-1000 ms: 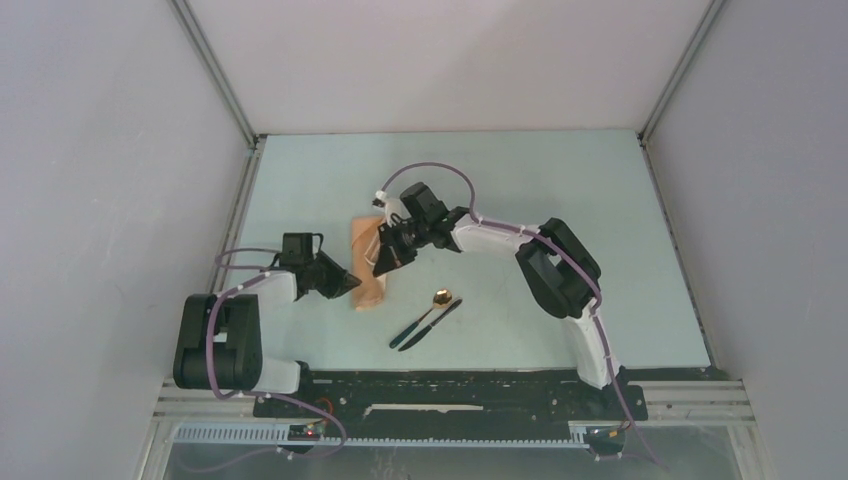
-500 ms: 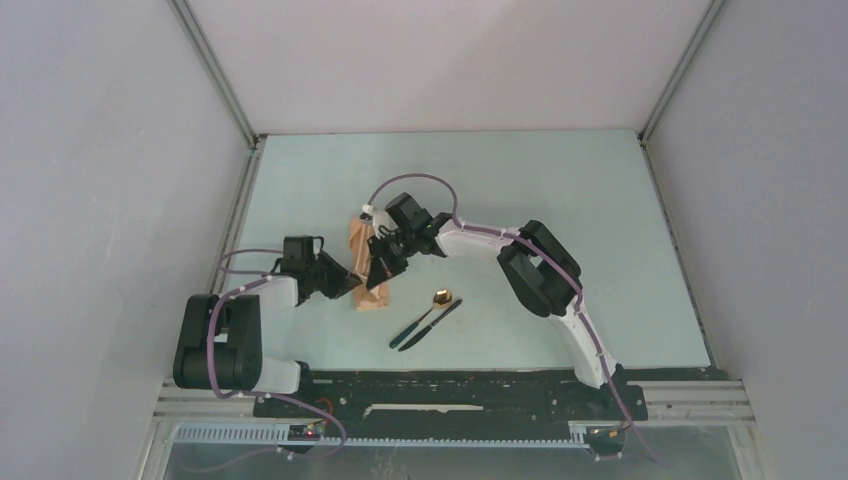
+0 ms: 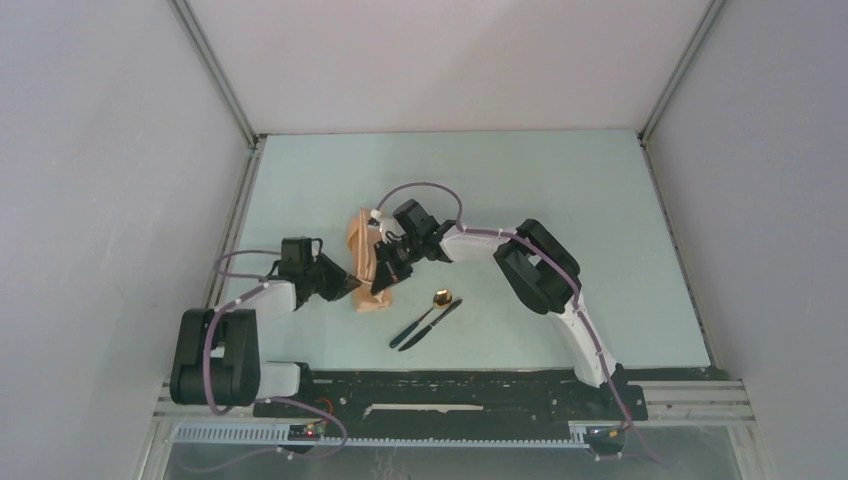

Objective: Fold the napkin into a case and place the utensils inside
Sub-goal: Fold the 2/3-rectangle-folded napkin at the center of the board.

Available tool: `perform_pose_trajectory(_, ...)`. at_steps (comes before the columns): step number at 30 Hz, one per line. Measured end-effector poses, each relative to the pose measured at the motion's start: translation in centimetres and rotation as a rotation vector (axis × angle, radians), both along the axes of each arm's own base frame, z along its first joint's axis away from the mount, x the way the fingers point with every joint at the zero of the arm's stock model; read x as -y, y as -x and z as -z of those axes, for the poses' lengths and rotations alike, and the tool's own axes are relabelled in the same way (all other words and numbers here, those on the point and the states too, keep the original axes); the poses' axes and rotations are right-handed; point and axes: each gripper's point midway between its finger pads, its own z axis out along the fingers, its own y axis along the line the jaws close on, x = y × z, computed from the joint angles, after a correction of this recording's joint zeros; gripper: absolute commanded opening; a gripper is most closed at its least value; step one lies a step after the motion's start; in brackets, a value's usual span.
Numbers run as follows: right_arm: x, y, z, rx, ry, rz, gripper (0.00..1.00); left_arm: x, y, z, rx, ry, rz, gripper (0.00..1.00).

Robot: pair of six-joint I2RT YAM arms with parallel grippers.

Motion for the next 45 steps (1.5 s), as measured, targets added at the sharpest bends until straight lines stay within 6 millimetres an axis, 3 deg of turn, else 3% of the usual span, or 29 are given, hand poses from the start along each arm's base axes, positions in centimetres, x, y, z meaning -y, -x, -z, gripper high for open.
perform_pose_trajectory(2, 0.2, -0.1, 0.3, -0.014, -0.003, 0.006, 0.0, -0.2, 0.4, -0.6, 0.004, -0.007, -0.003, 0.3)
perform_pose_trajectory(6, 0.6, -0.5, 0.7, -0.021, -0.01, 0.019, 0.0, -0.9, 0.4, -3.0, 0.056, -0.04, -0.011, 0.64)
perform_pose_trajectory(7, 0.7, -0.5, 0.8, -0.02, -0.012, 0.02, 0.0, -1.1, 0.0, -3.9, 0.082, -0.051, -0.012, 0.68)
perform_pose_trajectory(11, 0.7, -0.5, 0.8, -0.019, -0.022, 0.019, 0.0, -1.3, -2.9, -7.7, 0.181, -0.075, 0.003, 0.7)
perform_pose_trajectory(12, 0.6, -0.5, 0.8, -0.017, -0.027, 0.019, 0.0, -1.1, -4.4, -8.7, 0.207, -0.085, 0.017, 0.7)
perform_pose_trajectory(14, 0.6, -0.5, 0.8, -0.016, -0.033, 0.017, 0.0, -0.9, -5.6, -9.0, 0.211, -0.095, 0.038, 0.69)
perform_pose_trajectory(18, 0.6, -0.4, 0.9, -0.017, -0.043, 0.016, 0.0, 0.0, -7.6, -7.6, 0.176, -0.103, 0.076, 0.66)
perform_pose_trajectory(24, 0.6, -0.4, 0.9, -0.02, -0.047, 0.015, 0.0, 0.7, -7.5, -3.6, 0.072, -0.082, 0.106, 0.65)
perform_pose_trajectory(27, 0.6, -0.4, 0.9, -0.018, -0.051, 0.015, 0.0, 1.3, -7.4, -2.6, 0.053, -0.067, 0.12, 0.61)
perform_pose_trajectory(32, 0.6, -0.4, 0.9, -0.021, -0.054, 0.017, 0.0, 2.1, -7.7, -2.3, 0.068, -0.045, 0.134, 0.38)
perform_pose_trajectory(34, 0.6, -0.4, 0.9, -0.021, -0.054, 0.017, 0.02, 2.1, -7.7, -2.0, 0.062, -0.041, 0.127, 0.34)
perform_pose_trajectory(41, 0.7, -0.3, 1.3, -0.027, -0.031, 0.03, 0.0, 2.2, -7.4, -0.8, 0.035, -0.029, 0.12, 0.51)
perform_pose_trajectory(45, 0.7, -0.2, 1.3, -0.029, -0.029, 0.03, 0.0, 2.3, -7.3, -1.2, 0.067, -0.017, 0.123, 0.57)
